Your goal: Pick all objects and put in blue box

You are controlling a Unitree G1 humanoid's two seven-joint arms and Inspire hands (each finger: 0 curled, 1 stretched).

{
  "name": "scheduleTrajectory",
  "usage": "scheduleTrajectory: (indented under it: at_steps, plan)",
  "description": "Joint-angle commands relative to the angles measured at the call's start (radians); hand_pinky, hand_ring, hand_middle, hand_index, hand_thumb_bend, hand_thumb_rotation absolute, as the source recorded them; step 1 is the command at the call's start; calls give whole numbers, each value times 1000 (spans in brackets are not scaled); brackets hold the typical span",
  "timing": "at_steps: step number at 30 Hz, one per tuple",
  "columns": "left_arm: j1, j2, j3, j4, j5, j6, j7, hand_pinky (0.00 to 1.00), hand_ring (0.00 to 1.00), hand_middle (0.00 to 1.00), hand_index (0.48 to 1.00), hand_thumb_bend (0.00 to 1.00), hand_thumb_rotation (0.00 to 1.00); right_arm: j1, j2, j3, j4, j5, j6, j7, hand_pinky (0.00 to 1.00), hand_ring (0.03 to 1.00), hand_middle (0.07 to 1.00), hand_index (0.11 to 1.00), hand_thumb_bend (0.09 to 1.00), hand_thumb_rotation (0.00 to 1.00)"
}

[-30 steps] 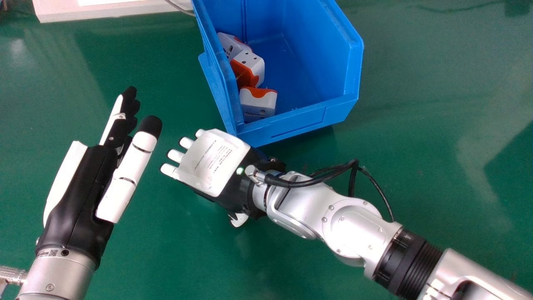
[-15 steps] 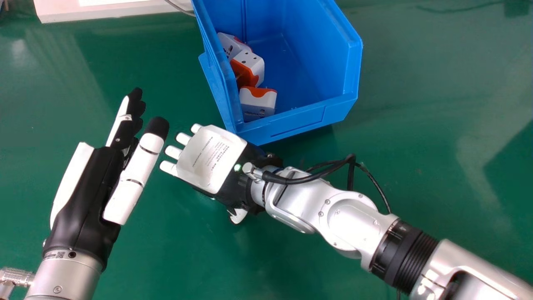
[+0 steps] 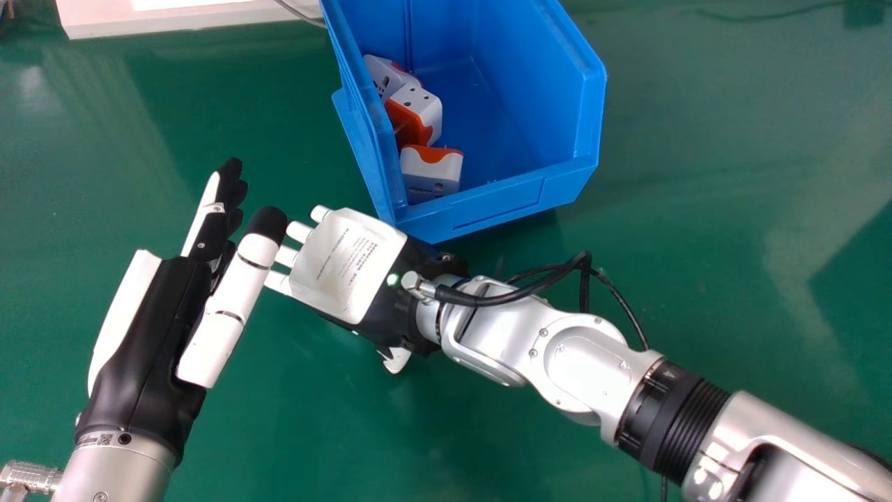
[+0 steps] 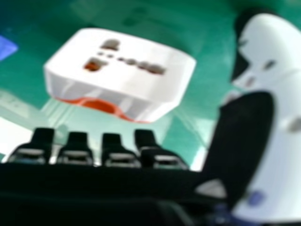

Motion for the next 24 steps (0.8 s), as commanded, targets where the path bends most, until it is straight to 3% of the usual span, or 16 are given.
scheduleTrajectory:
  at_steps: [1, 14, 24]
  plan:
    - [14, -6, -2, -37, -2, -19, 4, 1000, 1000, 1000, 1000, 546, 1000, -26, -6, -3, 15, -8, 6, -23, 984, 997, 999, 934, 519, 209]
    - [51, -14, 9, -70, -23, -28, -1, 1000, 1000, 1000, 1000, 535, 1000, -19, 14, -23, 73, 32, 10, -81, 950, 976, 985, 911, 519, 183]
    - [67, -14, 19, -62, -38, -63, -4, 1000, 1000, 1000, 1000, 523, 1000, 5, 29, -68, 89, 153, 1, -89, 890, 938, 957, 886, 464, 115]
